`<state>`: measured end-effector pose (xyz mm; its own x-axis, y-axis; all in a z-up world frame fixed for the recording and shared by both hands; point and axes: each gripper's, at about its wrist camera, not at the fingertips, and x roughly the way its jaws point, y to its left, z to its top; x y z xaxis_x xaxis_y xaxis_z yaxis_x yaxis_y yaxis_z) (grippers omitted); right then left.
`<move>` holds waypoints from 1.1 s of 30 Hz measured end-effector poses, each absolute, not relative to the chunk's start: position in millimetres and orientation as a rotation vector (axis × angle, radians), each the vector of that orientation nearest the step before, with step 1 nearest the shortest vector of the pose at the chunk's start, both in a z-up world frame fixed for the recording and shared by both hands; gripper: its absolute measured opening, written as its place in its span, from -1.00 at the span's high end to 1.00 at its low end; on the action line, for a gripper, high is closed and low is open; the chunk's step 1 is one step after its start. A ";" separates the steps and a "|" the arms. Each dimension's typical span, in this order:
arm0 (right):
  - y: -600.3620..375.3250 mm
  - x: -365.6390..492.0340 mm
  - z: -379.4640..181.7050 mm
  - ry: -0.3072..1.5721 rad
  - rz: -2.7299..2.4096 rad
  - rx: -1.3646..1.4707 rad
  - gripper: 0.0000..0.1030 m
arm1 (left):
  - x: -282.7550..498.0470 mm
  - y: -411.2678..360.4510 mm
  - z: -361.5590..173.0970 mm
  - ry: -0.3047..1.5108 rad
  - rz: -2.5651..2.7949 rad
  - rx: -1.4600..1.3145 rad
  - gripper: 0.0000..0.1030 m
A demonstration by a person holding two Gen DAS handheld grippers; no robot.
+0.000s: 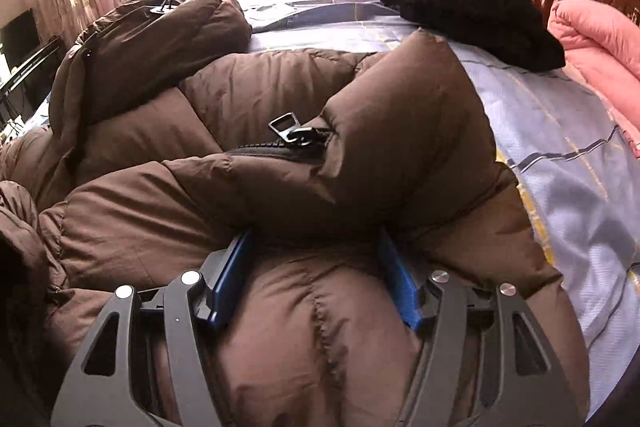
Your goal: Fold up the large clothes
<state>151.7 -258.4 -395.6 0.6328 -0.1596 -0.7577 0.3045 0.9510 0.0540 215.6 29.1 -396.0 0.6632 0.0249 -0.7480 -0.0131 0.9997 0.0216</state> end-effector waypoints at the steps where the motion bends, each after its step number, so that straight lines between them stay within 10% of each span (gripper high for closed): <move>1: -258.5 152.4 -396.8 0.847 -0.267 0.185 -0.26 | 215.7 28.0 -397.1 0.847 0.025 0.020 -0.89; 11: -254.1 149.6 -391.7 0.862 -0.285 0.149 -0.31 | 178.1 28.8 -315.8 0.688 0.041 -0.114 -0.72; 16: -269.7 121.8 -344.8 0.785 -0.232 0.318 -0.75 | 191.0 -8.0 -243.6 0.595 -0.104 -0.062 -0.96; 22: -278.4 194.5 -270.7 0.750 -0.172 0.486 -0.91 | 225.7 -79.8 -343.4 0.896 -0.266 0.017 -0.96; 33: -199.1 486.8 -288.8 0.947 -0.253 -0.023 -0.89 | 223.6 -80.8 -398.9 0.827 -0.258 -0.048 -0.96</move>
